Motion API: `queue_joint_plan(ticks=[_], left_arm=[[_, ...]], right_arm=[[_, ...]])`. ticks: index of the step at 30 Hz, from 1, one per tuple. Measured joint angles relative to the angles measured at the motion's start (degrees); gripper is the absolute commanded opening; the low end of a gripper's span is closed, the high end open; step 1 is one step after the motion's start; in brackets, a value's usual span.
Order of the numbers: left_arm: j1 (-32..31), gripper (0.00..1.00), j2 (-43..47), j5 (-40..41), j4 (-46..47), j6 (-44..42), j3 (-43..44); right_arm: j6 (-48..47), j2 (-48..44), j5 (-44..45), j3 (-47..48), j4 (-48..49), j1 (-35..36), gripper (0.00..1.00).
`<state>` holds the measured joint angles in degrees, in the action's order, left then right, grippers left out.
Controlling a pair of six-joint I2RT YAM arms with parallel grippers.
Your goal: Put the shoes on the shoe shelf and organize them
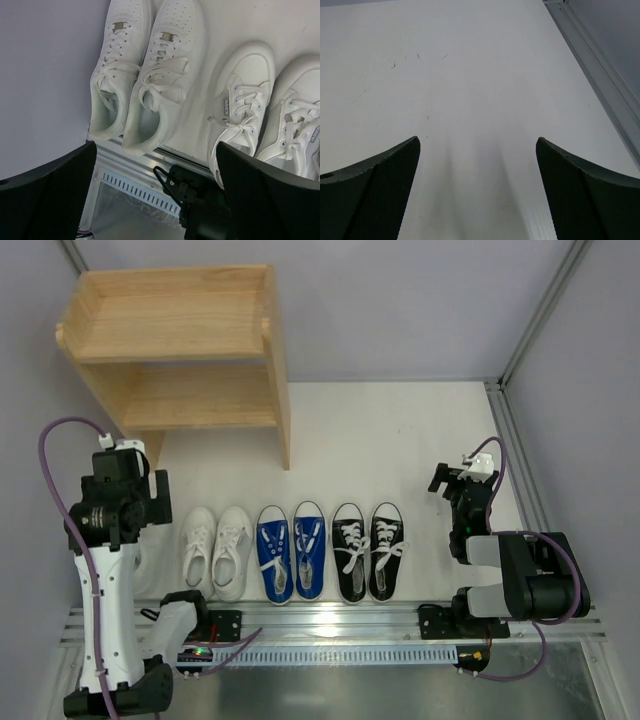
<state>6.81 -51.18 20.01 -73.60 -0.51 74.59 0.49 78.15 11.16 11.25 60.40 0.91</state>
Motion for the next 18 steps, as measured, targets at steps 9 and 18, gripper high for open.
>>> queue_joint_plan(ticks=[9,18], left_arm=[[0.0,1.0,6.6,8.2,-1.7,-6.0,-5.3],[4.1,1.0,8.6,11.1,0.5,-13.5,-13.3]], right_arm=[[0.0,0.0,0.0,0.0,0.0,0.0,0.97],[0.0,0.0,0.0,0.0,0.0,0.0,0.97]])
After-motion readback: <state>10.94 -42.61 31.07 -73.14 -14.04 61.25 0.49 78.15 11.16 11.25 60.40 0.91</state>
